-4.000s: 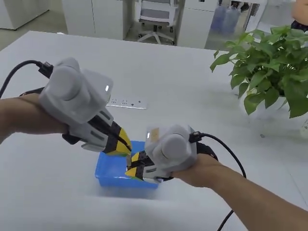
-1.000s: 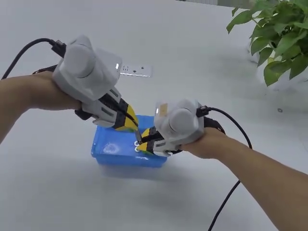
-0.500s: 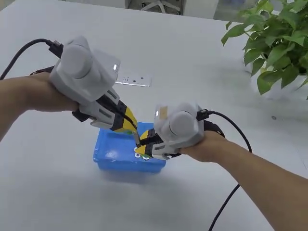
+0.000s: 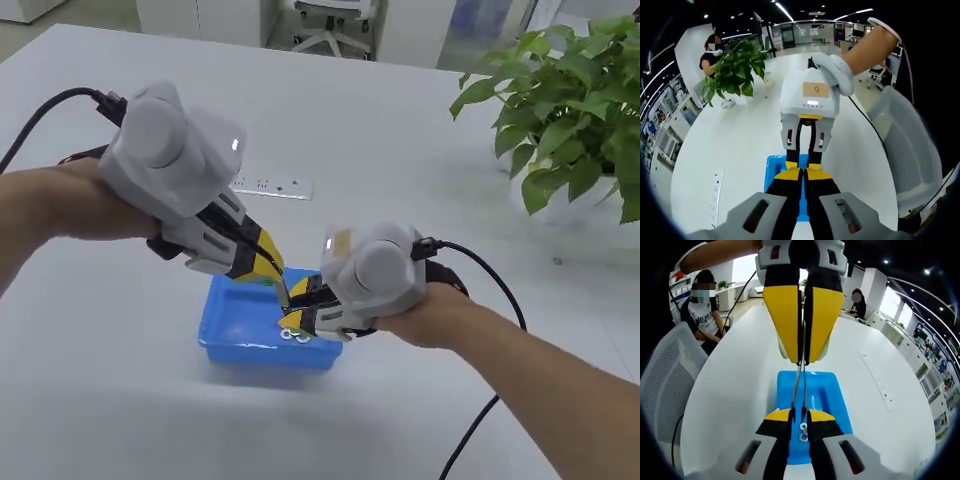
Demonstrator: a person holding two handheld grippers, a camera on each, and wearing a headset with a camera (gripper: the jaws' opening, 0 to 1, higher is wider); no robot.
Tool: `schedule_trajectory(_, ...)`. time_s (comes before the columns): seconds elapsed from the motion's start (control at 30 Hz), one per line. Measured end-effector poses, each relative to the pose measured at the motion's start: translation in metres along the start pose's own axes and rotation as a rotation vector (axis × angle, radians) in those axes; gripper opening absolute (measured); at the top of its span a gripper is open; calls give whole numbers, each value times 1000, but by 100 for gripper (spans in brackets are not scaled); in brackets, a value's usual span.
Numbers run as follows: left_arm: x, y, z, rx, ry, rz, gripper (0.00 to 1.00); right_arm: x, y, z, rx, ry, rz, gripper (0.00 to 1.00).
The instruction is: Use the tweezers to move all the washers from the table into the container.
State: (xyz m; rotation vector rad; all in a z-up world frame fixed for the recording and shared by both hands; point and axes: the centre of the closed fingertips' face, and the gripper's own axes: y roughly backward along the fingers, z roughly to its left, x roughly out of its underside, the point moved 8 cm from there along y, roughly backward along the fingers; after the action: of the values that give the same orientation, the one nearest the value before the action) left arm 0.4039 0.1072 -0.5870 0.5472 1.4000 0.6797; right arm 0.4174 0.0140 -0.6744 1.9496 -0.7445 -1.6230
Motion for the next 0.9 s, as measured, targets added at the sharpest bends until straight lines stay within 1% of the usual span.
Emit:
schedule_trajectory(0.23,-5,7,-5,-16,-2,-1,4,-8,7,3,24,3,-22,13)
schedule_trajectory(0.6,-9,16,-14,-32,-4,0,4,-14,16,12,38,18,-26,11)
schedule_trajectory(0.67,-8,18,-17,-34,-4,4,4,-14,19,15,40,26,-21,10)
schedule_trajectory(0.73,-9,19,-23,-35,-5,6,4,-14,22,18,40,30,-18,9)
schedule_trajectory(0.9,-6,20,-32,-34,-4,10,5,-14,27,26,36,44,-7,7)
